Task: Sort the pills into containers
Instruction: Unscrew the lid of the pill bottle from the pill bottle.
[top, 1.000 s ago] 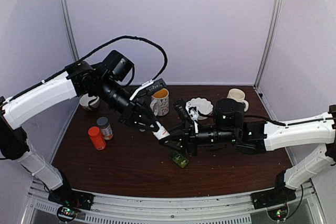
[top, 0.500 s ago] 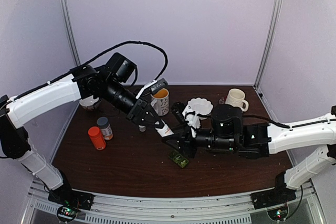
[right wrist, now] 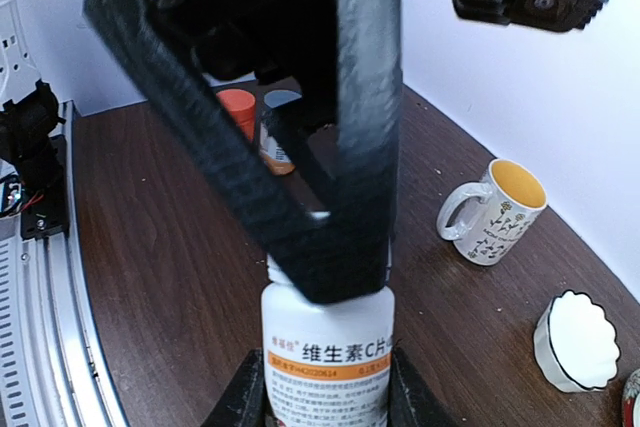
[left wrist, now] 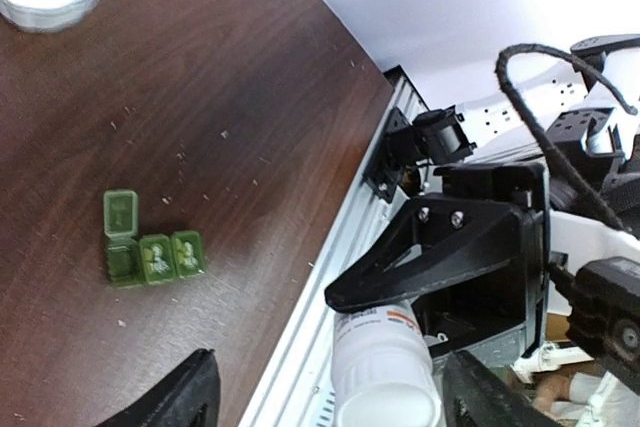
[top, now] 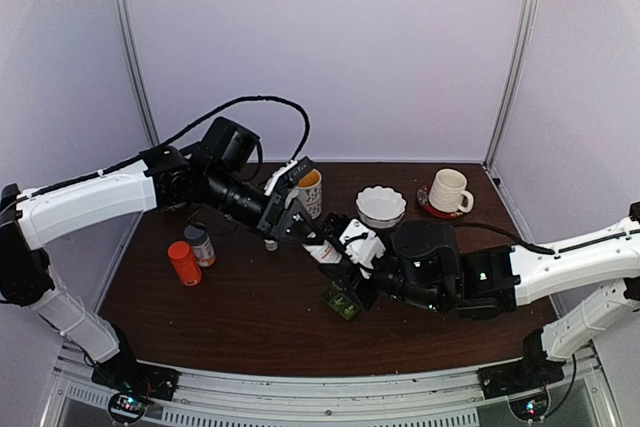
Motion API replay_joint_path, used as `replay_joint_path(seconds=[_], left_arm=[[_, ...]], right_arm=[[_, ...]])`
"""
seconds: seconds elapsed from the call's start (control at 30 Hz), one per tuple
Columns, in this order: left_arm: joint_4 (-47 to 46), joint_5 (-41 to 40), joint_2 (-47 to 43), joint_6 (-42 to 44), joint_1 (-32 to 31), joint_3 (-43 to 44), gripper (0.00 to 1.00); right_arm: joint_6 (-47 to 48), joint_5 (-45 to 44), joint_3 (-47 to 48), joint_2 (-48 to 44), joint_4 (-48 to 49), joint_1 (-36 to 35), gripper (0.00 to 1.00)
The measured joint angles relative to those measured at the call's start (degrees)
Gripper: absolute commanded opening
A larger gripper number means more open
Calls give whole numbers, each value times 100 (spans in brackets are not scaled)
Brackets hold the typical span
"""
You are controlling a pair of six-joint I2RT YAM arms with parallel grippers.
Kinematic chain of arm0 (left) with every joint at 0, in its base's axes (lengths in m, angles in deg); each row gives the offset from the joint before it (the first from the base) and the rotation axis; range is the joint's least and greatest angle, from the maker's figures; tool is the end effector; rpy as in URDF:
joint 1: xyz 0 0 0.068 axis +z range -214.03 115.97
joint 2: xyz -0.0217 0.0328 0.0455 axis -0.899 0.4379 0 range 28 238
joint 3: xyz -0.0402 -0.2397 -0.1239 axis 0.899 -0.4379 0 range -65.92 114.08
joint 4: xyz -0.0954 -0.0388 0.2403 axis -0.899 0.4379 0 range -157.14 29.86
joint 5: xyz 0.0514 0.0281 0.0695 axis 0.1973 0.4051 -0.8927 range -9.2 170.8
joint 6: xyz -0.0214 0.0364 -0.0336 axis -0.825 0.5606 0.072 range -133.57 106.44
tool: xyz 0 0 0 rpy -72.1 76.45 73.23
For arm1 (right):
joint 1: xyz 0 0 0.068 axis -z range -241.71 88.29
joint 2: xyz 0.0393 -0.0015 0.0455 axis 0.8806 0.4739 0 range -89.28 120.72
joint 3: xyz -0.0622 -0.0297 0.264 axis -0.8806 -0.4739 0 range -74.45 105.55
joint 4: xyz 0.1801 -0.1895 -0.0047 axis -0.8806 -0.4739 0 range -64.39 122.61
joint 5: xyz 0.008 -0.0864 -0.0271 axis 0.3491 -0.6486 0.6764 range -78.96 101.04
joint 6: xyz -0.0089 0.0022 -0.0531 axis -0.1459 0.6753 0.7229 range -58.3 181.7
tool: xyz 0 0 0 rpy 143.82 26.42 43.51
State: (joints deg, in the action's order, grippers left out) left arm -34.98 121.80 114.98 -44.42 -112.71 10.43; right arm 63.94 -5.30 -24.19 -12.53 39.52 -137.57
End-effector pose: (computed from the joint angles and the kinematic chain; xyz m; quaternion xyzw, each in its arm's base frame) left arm 0.2016 -0.2648 0.3224 0.2716 0.8262 -0.4866 0.0830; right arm 0.0849 0.2956 0.2787 -0.4459 0.6797 0.2490 0.5265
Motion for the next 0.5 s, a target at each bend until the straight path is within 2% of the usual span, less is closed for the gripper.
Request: replay_joint_path(seconds=[0.13,0.3,0.5], left_arm=[[-140,-411,-542,332,11,-116,97],[-704,-579,-1458,1211,24,-452,98],[-2459,-579,-2983,2949,26,-2199,98]], right_arm=[[26,339,4,-4,2,-2,0],[-39,925,15,-46,-144,-2,0],[-380,1757,17,-286,-280,55,0]])
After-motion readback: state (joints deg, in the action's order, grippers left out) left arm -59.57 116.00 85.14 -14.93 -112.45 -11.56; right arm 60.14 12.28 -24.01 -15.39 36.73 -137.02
